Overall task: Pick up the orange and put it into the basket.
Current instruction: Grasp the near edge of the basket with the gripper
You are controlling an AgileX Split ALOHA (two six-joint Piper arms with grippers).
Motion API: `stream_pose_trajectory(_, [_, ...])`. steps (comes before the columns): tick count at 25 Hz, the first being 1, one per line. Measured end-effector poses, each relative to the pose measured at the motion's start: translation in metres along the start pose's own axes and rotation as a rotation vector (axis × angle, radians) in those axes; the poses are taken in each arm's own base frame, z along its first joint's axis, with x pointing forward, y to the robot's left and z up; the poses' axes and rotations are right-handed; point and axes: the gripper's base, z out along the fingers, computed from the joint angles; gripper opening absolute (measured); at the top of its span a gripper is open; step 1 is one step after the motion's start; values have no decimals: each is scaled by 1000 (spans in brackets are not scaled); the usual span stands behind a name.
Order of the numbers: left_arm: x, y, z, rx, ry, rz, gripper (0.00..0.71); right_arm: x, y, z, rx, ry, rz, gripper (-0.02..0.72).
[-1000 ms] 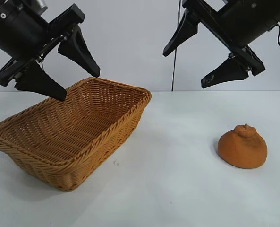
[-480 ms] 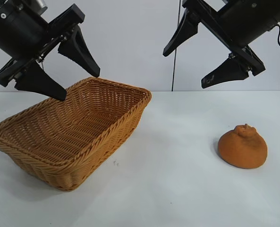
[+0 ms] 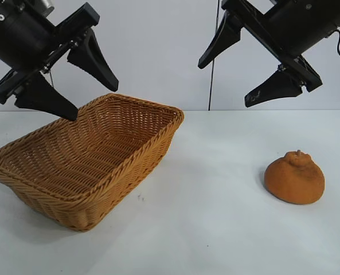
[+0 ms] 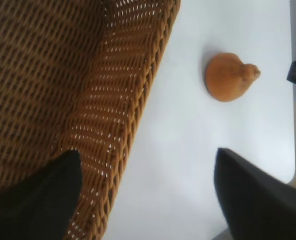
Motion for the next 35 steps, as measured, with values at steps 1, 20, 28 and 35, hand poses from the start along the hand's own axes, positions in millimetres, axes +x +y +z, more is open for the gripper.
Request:
stream_pose_trajectory(1, [0,0,-5,-7,-9,-17,529,0,0,0,1,0,-1,631])
stream_pose_trajectory(20, [47,44,-35,-320,-212,-681,529,0,0,0,2,-2,0,631])
stream_pose_trajectory(28, [48,47,-33,-313,-244,-717,529,-1,0,0,3,-7,0,631])
stream_pose_trajectory(35, [48,59,-15,-379,-198,-715,529,-1,0,0,3,-7,0,631])
